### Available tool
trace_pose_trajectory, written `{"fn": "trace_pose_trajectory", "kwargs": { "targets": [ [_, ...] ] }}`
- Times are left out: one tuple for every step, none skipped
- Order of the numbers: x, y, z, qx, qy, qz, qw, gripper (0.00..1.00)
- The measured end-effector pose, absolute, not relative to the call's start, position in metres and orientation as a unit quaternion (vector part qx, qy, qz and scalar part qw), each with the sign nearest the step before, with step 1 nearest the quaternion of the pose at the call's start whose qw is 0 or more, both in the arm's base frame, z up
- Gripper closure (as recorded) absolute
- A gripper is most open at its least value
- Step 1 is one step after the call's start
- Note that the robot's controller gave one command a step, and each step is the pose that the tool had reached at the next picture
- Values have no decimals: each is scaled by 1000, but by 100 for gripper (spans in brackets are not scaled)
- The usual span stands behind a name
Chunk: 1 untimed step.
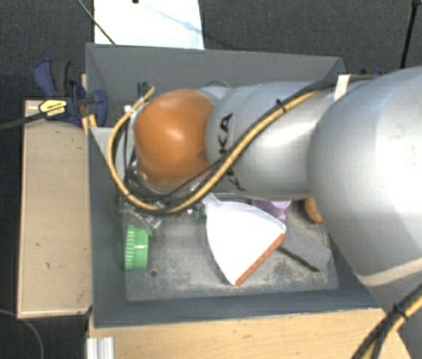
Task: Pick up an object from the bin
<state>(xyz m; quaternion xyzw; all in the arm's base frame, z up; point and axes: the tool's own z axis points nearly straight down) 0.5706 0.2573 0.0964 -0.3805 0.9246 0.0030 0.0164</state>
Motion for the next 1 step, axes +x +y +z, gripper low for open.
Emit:
{"fn": "trace_pose_trajectory", "kwargs": {
  "targets": [
    [572, 258, 122, -378, 926, 1, 3, 100]
  ]
}}
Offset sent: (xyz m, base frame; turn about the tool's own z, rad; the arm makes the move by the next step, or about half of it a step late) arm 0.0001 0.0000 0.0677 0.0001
